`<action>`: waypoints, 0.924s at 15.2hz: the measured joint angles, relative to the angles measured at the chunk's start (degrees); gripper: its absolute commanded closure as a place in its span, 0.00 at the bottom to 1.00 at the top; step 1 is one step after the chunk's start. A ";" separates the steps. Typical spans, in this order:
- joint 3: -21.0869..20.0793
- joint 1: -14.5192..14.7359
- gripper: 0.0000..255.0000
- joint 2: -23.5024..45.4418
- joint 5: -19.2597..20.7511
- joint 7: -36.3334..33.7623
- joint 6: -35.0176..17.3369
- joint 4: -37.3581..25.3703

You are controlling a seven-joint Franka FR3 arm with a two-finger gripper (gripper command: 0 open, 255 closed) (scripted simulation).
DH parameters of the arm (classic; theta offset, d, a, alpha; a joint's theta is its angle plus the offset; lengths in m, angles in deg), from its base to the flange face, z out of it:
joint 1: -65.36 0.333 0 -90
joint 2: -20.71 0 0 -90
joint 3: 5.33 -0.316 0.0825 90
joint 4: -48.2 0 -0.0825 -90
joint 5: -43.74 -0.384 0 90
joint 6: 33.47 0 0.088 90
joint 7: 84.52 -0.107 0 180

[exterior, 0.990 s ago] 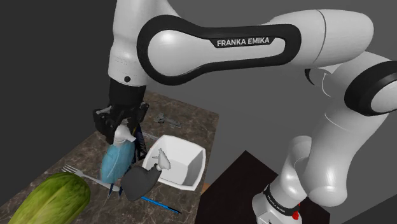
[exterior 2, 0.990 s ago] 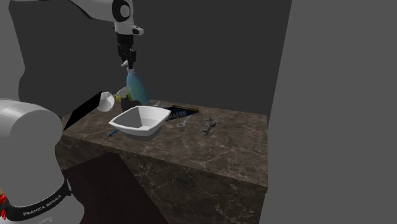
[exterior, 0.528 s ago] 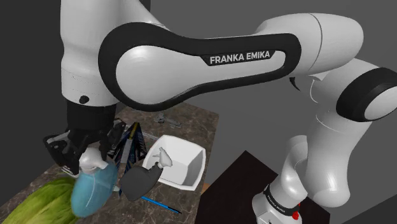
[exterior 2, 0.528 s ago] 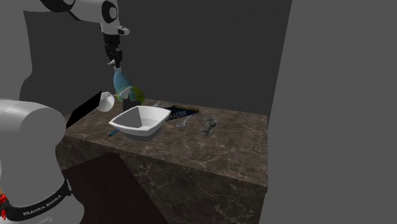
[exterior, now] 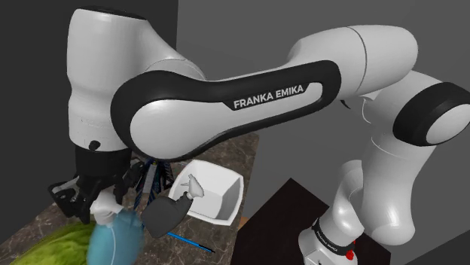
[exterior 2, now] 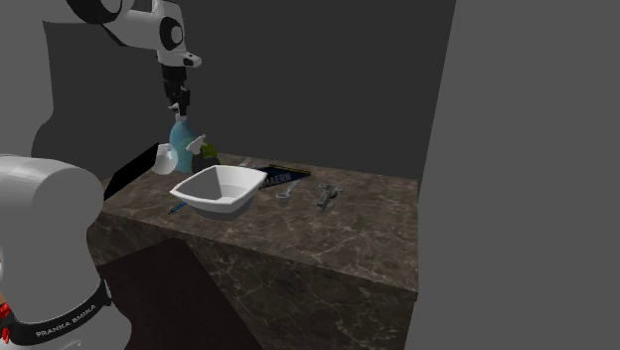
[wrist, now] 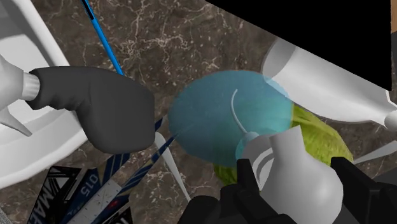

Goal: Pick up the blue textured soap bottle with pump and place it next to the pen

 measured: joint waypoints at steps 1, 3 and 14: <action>0.00 0.00 1.00 0.00 -0.03 0.05 -0.81 0.81; 0.01 0.09 1.00 0.50 0.08 0.05 -2.10 1.60; 0.06 0.08 0.00 1.05 0.11 0.27 -4.30 3.22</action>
